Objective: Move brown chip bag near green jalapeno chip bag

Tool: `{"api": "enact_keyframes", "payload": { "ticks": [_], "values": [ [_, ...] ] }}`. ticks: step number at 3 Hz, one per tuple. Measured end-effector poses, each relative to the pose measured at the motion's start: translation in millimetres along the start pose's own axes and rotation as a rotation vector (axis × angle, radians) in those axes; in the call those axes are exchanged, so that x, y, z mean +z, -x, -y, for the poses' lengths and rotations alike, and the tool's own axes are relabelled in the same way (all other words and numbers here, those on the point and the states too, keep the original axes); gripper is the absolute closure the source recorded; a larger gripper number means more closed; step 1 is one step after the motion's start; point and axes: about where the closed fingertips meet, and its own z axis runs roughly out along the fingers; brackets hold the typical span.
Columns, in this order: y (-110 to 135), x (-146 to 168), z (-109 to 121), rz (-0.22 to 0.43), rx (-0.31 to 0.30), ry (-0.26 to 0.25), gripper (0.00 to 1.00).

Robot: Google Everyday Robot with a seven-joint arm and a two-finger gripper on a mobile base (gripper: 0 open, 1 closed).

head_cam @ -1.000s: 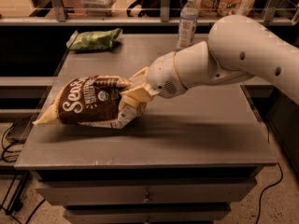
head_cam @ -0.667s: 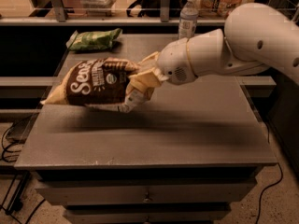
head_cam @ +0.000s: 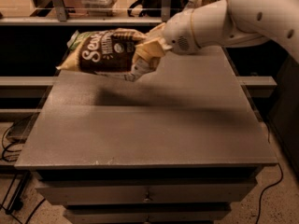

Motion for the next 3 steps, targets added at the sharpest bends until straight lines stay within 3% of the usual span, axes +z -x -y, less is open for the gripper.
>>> {"api": "enact_keyframes", "payload": {
  "ticks": [2,3],
  "values": [
    [-33,38,67,-0.063,0.040,-0.077,1.00],
    [-54,47,89,-0.063,0.072,-0.122,0.81]
  ]
}}
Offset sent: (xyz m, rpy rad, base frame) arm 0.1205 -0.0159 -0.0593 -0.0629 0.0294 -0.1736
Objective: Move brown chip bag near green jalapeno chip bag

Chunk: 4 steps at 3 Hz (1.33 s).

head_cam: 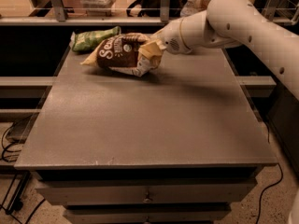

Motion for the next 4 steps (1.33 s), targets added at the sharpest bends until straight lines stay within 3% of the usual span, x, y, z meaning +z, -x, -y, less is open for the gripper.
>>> {"api": "enact_keyframes", "payload": {
  "ticks": [1,3,4],
  "values": [
    [-13.0,2.4,13.6,0.020,0.037,-0.036,0.58],
    [-13.1,4.2,17.9,0.056,0.048,-0.020,0.12],
    [-12.8,6.3,16.6,0.056,0.047,-0.016,0.00]
  ]
}}
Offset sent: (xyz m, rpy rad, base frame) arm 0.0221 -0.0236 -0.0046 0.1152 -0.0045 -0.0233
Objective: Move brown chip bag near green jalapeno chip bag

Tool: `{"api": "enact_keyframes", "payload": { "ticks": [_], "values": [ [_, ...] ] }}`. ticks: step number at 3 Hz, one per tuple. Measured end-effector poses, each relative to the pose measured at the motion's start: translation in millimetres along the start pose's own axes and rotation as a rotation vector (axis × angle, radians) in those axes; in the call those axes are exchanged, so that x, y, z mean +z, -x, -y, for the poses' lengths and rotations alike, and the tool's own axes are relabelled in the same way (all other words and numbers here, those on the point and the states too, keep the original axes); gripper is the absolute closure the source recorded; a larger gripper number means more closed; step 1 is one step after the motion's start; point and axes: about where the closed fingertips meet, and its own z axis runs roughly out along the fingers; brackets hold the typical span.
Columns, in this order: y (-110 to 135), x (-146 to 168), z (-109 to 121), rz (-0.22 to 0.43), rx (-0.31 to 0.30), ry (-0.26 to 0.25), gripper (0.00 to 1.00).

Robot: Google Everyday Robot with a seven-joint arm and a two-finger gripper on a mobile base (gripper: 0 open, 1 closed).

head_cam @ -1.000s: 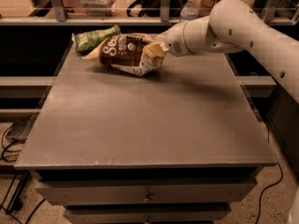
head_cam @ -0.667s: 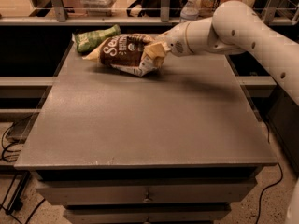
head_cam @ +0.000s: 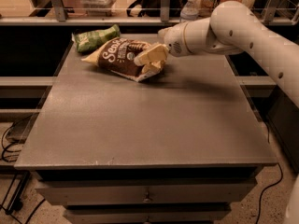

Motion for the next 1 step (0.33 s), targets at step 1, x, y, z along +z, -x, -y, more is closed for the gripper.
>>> {"api": "enact_keyframes", "payload": {
  "ticks": [1],
  "values": [
    [0.0,0.1,-0.1,0.000,0.000,0.000,0.00]
  ]
}}
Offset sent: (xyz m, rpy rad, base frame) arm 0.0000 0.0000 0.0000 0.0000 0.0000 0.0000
